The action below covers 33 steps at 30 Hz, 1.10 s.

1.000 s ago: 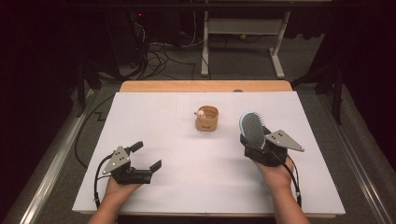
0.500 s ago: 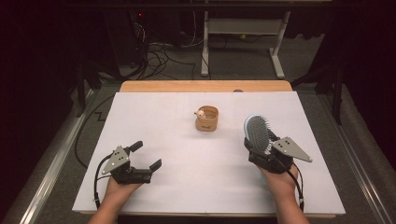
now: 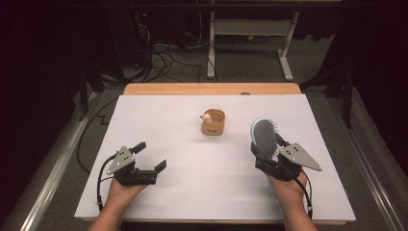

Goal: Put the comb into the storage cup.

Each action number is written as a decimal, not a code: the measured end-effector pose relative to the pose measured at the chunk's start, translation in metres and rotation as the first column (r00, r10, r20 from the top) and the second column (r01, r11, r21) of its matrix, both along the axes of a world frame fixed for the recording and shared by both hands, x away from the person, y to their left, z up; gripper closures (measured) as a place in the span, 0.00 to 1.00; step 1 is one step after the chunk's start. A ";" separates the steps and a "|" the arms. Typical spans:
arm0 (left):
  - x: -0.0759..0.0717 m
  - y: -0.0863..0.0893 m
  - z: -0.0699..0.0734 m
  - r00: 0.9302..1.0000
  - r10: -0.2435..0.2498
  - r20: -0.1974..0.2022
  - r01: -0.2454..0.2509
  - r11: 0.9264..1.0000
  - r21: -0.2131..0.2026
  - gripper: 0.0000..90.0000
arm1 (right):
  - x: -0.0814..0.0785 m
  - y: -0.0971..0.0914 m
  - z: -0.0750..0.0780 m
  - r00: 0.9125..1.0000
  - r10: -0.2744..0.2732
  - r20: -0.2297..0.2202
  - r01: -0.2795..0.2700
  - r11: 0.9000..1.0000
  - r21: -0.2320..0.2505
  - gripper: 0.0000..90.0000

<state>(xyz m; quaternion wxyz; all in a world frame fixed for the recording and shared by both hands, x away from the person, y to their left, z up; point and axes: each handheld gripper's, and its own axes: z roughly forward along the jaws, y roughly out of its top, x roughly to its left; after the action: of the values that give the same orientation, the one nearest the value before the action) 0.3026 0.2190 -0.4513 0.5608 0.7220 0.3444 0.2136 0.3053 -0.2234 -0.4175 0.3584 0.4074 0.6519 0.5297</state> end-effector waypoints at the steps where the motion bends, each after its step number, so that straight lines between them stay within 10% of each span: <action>1: 0.000 0.000 0.000 1.000 0.000 0.000 0.000 1.000 0.000 0.00 | 0.000 0.000 0.000 1.000 0.000 0.000 0.000 1.000 0.000 0.23; 33: 0.029 -0.067 0.006 0.993 -0.115 0.019 0.115 0.993 0.006 0.00 | 0.001 0.005 -0.002 1.000 0.004 0.007 -0.004 1.000 -0.014 0.23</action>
<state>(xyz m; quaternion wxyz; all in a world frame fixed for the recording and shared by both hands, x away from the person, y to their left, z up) 0.3317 0.1516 -0.4453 0.5736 0.7400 0.2963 0.1888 0.3066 -0.2188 -0.4191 0.3626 0.4017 0.6550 0.5274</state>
